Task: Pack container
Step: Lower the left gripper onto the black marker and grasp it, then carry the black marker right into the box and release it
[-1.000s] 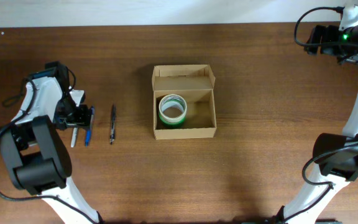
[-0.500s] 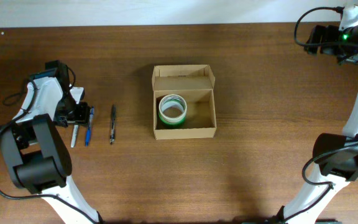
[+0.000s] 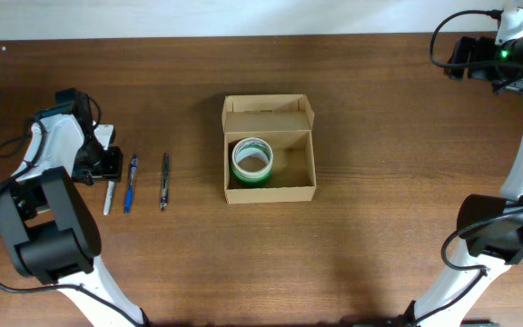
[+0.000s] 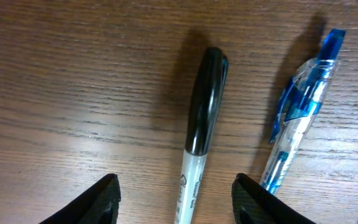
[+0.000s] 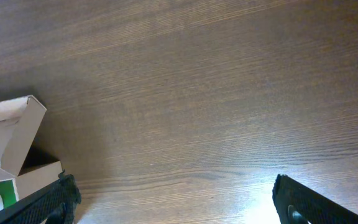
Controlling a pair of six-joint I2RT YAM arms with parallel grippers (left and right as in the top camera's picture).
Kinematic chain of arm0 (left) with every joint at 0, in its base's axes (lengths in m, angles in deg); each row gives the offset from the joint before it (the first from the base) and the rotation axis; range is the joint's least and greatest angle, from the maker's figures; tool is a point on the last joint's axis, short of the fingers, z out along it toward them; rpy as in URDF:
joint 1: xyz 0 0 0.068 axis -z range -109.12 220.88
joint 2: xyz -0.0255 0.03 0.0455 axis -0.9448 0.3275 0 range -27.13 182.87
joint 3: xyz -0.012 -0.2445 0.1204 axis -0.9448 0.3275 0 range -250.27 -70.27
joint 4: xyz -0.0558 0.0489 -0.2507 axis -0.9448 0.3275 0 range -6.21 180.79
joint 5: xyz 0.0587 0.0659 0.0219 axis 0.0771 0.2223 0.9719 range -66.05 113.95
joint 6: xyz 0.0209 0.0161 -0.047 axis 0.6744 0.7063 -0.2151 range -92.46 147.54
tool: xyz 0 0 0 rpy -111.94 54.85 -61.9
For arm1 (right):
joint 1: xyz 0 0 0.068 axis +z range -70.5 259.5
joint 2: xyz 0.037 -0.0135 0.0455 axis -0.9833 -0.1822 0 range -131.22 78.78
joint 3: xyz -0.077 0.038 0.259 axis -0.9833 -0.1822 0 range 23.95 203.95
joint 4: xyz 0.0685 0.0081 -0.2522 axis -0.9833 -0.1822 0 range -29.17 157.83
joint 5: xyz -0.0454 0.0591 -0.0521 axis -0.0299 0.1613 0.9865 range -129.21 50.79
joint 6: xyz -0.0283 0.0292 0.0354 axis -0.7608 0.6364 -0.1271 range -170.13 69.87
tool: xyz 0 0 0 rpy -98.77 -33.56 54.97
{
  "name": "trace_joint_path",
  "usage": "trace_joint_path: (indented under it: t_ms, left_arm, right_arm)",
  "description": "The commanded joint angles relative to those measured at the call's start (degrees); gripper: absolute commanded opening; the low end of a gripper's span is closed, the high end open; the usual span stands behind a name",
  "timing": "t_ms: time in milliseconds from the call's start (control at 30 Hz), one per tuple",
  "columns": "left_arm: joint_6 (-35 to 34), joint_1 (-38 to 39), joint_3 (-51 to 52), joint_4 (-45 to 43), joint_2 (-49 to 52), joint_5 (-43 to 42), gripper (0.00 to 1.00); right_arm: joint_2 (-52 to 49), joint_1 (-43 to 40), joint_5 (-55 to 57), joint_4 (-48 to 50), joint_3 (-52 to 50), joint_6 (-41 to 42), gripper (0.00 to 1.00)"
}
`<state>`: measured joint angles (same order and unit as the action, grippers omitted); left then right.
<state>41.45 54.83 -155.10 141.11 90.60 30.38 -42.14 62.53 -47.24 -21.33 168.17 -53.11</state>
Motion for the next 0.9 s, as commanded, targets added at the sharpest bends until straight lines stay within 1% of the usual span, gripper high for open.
trace_joint_path:
  t_ms: [0,233,267,300,333,400,433,467,600,700,800,867]
  left_arm:
    - [-0.2,-0.2,0.4,0.0,3.3,-1.2,0.57]
    - [-0.3,-0.2,0.4,0.3,5.6,-1.2,0.53]
    - [-0.3,-0.2,0.4,0.3,5.6,-1.2,0.50]
    - [-0.3,-0.2,0.4,0.3,5.6,-1.0,0.45]
    - [-0.3,-0.2,0.4,0.4,5.6,-1.0,0.37]
    - [-0.3,-0.2,0.4,0.7,5.6,-1.0,0.16]
    - [-0.3,-0.2,0.4,0.8,5.6,-0.9,0.07]
    - [-0.3,-0.2,0.4,0.8,5.6,-0.8,0.02]
    - [-0.3,-0.2,-0.1,1.3,5.5,-0.8,0.02]
    - [-0.6,-0.2,-3.9,4.7,5.5,-2.3,0.02]
    - [-0.5,-0.2,-13.4,11.8,5.4,-7.1,0.02]
    - [-0.5,-0.1,-22.4,17.6,5.4,-9.2,0.02]
  right_arm:
    - [0.2,-0.3,-0.3,0.0,0.3,0.5,0.99]
    - [0.2,-0.3,-0.3,0.0,0.3,0.5,0.99]
    - [0.2,-0.3,-0.3,0.0,0.3,0.5,0.99]
    - [0.2,-0.3,-0.3,0.0,0.3,0.5,0.99]
    - [0.2,-0.3,-0.3,0.0,0.3,0.5,0.99]
    - [0.2,-0.3,-0.3,0.0,0.3,0.5,0.99]
    - [0.2,-0.3,-0.3,0.0,0.3,0.5,0.99]
    - [0.2,-0.3,-0.3,0.0,0.3,0.5,0.99]
    - [0.2,-0.3,-0.3,0.0,0.3,0.5,0.99]
    - [0.2,-0.3,-0.3,0.0,0.3,0.5,0.99]
    - [0.2,-0.3,-0.3,0.0,0.3,0.5,0.99]
    - [0.2,-0.3,-0.3,0.0,0.3,0.5,0.99]
